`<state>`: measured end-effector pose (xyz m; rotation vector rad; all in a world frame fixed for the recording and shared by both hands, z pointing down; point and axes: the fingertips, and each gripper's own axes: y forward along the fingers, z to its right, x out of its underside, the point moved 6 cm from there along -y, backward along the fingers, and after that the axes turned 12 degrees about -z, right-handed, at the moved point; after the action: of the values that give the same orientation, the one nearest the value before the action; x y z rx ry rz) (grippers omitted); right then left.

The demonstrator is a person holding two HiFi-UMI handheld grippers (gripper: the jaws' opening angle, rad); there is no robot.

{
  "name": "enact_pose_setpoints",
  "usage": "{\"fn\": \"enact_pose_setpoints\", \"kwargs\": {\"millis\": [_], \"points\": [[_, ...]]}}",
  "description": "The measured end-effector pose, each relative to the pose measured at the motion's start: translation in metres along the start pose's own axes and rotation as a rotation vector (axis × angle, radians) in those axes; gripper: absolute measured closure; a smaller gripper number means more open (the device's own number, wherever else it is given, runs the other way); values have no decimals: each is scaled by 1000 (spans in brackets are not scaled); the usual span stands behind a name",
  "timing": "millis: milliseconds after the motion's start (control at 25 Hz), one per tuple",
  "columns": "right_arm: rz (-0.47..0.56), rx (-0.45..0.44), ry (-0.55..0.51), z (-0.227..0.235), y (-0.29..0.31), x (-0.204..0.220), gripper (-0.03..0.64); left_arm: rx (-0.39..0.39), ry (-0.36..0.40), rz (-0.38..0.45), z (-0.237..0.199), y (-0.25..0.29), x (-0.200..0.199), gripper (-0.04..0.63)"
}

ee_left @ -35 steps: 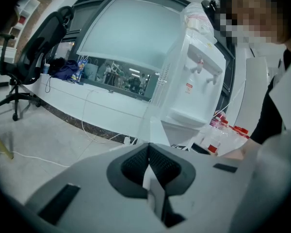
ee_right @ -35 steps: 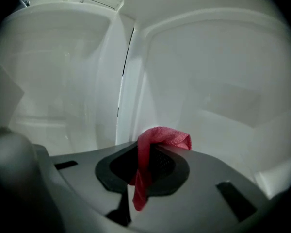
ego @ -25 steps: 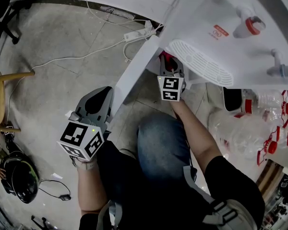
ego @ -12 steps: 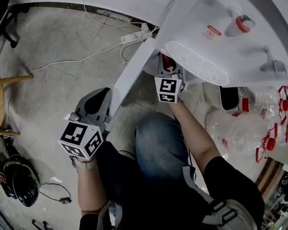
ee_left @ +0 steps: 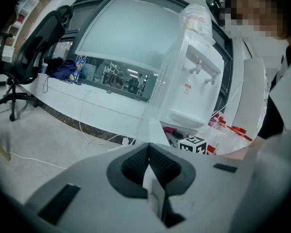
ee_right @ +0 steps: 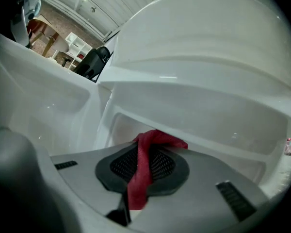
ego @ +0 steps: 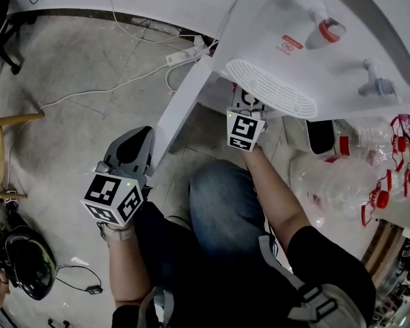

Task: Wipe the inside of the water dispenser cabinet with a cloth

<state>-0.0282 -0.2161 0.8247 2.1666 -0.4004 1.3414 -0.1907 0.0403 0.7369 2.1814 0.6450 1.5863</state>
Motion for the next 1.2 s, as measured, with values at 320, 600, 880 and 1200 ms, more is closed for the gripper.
{"fn": "enact_pose_setpoints", "kwargs": {"millis": [320, 600, 880, 1200], "points": [[-38, 87, 49, 26, -18, 16, 571, 32, -8, 8, -2, 0, 1, 588], [-84, 166, 82, 55, -35, 32, 571, 55, -7, 18, -4, 0, 1, 588], [-118, 228, 165, 76, -46, 44, 571, 78, -6, 25, -4, 0, 2, 588], [-167, 254, 245, 85, -48, 62, 571, 75, 7, 26, -4, 1, 1, 588]]}}
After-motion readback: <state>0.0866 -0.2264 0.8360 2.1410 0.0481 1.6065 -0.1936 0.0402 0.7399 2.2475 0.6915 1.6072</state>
